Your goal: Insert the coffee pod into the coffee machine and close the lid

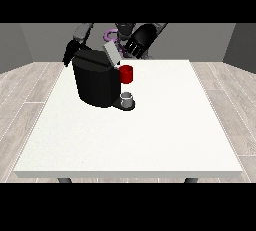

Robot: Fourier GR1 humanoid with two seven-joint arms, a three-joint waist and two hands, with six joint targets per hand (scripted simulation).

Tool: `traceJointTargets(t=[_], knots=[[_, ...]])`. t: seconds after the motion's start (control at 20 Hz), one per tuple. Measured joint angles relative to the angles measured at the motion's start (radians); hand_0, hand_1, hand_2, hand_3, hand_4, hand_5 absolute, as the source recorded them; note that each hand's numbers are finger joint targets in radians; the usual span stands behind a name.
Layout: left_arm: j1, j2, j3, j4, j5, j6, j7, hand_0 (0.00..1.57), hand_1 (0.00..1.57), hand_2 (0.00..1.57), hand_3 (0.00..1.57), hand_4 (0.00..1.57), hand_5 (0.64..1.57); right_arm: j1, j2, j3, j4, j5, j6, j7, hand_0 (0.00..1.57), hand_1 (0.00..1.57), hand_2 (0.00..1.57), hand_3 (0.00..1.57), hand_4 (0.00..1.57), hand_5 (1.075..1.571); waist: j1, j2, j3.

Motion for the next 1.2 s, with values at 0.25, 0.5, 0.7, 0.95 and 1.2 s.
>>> traceJointTargets(t=[0.25,0.5,0.7,0.95,1.2], knots=[[-0.029,-0.003,0.002,0.011,-0.005,0.002,0.003,1.19,1.19,1.27,1.23,0.47,1.571,-0.031,-0.015,-0.027,-0.008,-0.015,0.004,0.013,0.0,0.0,0.0,0.0,0.0,1.571,-0.008,0.037,0.0002],[-0.046,-0.006,-0.004,0.015,-0.016,0.006,-0.009,1.25,1.25,1.29,1.24,0.45,1.571,-0.06,-0.029,-0.053,0.008,-0.022,0.0,0.005,0.0,0.0,0.0,0.0,0.0,1.571,0.002,0.076,0.0],[-0.045,-0.022,-0.01,0.023,-0.022,0.01,-0.01,1.24,1.24,1.28,1.23,0.42,1.571,-0.062,-0.024,-0.053,0.016,-0.013,-0.014,0.016,0.0,0.0,0.0,0.0,0.16,1.571,0.007,0.075,0.0002],[-0.057,-0.02,-0.006,0.036,-0.022,-0.001,-0.022,1.19,1.19,1.25,1.2,0.42,1.571,-0.081,-0.032,-0.067,0.019,-0.019,-0.015,0.025,0.0,0.0,0.0,0.0,0.03,1.571,0.008,0.087,0.0002],[-0.068,-0.015,-0.004,0.041,-0.03,0.008,-0.03,1.2,1.2,1.26,1.2,0.41,1.571,-0.09,-0.03,-0.073,0.028,-0.021,-0.021,0.01,0.0,0.0,0.0,0.0,0.1,1.571,0.01,0.102,0.0001]])
